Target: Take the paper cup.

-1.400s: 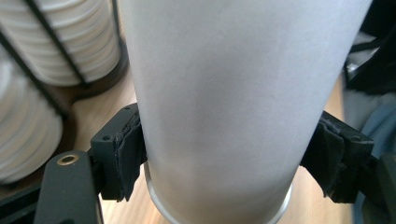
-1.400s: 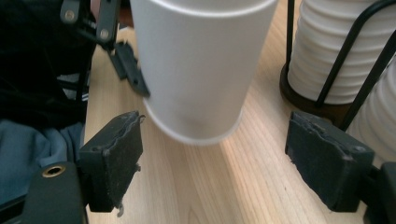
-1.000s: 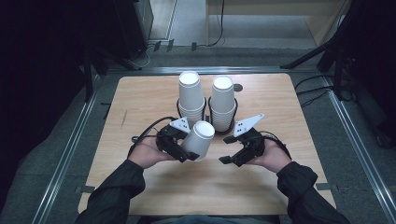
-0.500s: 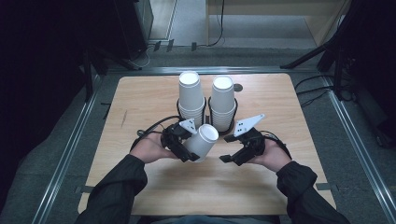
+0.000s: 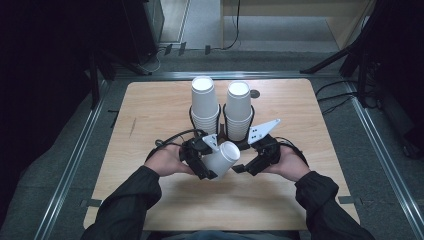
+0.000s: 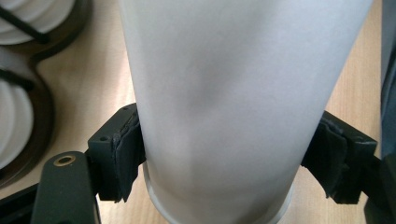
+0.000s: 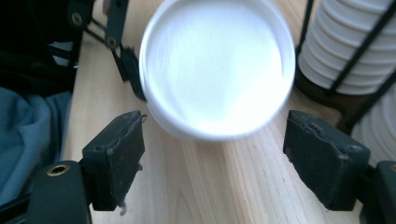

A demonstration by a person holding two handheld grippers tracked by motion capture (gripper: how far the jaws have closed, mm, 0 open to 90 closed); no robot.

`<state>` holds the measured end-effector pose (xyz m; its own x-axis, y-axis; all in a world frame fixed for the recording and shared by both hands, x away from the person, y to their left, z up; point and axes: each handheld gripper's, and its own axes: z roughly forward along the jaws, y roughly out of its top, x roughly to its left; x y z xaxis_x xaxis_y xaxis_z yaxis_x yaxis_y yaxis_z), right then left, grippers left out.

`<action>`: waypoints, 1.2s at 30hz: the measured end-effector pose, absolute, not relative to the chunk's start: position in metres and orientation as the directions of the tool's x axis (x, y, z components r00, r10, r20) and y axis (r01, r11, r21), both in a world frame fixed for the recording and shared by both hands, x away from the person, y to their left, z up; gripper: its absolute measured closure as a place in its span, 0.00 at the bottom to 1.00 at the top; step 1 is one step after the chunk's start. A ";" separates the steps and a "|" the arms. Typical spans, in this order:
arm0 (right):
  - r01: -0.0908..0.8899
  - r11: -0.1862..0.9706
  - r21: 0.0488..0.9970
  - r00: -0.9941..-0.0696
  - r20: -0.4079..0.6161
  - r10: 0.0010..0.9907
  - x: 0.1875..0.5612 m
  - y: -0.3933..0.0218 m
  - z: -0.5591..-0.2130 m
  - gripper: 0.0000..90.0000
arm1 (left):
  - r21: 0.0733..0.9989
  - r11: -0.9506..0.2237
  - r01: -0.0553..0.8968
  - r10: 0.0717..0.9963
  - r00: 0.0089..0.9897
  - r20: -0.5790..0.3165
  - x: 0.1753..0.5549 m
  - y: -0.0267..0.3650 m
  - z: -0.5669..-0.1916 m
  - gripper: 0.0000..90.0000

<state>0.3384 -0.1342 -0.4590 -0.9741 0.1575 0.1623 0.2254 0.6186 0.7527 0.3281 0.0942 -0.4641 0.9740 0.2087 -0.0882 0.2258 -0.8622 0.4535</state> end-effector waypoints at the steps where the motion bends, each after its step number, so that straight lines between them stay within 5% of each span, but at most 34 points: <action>1: 0.223 0.620 0.753 -0.975 0.167 0.147 0.338 -0.132 -0.458 0.23 | 0.451 -0.862 0.230 0.211 0.973 -0.092 0.328 0.093 -0.465 0.23; 18: 0.202 0.656 0.727 -0.976 0.208 0.070 0.336 -0.114 -0.463 0.27 | 0.466 -0.866 0.179 0.147 0.984 -0.105 0.321 0.083 -0.468 0.19; 20: 0.187 0.653 0.734 -0.980 0.187 0.069 0.335 -0.114 -0.462 0.27 | 0.503 -0.844 0.184 0.163 0.983 -0.086 0.320 0.086 -0.466 0.16; 23: 0.195 0.649 0.736 -0.979 0.187 0.082 0.335 -0.117 -0.460 0.27 | 0.540 -0.813 0.218 0.221 0.973 -0.061 0.320 0.089 -0.463 0.00; 36: 0.235 0.580 0.780 -0.972 0.179 0.152 0.338 -0.141 -0.451 0.26 | 0.641 -0.715 0.278 0.282 0.954 -0.099 0.323 0.112 -0.457 0.00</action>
